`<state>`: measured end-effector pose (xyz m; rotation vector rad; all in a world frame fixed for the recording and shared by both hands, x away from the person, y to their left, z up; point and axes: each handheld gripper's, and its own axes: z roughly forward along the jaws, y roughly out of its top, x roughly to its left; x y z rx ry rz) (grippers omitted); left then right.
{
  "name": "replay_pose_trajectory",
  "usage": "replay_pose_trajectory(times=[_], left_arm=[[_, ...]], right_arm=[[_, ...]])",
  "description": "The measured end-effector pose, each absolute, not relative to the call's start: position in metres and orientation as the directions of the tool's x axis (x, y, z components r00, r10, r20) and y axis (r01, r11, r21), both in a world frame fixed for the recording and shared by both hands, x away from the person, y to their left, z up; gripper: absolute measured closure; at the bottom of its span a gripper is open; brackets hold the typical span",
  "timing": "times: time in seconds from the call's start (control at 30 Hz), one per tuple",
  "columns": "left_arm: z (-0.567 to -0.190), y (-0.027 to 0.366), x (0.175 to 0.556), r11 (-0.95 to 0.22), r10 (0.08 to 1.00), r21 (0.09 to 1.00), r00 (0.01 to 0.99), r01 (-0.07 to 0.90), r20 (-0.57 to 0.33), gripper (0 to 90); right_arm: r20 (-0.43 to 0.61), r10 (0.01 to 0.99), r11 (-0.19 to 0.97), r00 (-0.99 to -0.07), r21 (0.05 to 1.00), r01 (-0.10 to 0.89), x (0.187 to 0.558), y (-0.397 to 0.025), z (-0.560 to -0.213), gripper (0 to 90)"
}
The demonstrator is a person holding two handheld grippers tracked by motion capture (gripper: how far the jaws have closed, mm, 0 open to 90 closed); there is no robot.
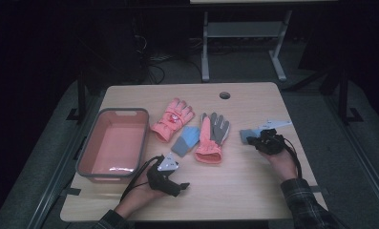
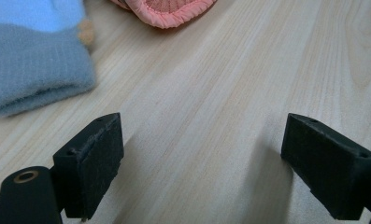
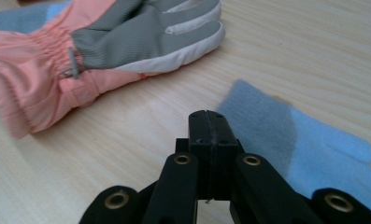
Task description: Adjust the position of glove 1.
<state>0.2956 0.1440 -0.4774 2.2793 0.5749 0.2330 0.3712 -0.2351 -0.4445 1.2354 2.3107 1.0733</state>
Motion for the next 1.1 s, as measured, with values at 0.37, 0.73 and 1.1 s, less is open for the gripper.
replay_pose_trajectory(times=[0.37,0.73,1.1], left_arm=[[-0.477,0.144,0.296,-0.61,0.471,0.719,0.882,0.332,-0.008,12.2],[-0.477,0.144,0.296,-0.611,0.47,0.719,0.883,0.332,-0.008,12.3],[-0.477,0.144,0.296,-0.61,0.471,0.719,0.882,0.333,-0.009,12.3]], right_arm=[[0.075,0.822,0.342,-0.565,0.728,0.594,0.395,-0.233,-0.457,89.9],[0.095,0.826,0.328,-0.555,0.721,0.61,0.405,-0.23,-0.467,90.0],[0.112,0.803,0.352,-0.585,0.703,0.618,0.397,-0.23,-0.465,90.0]])
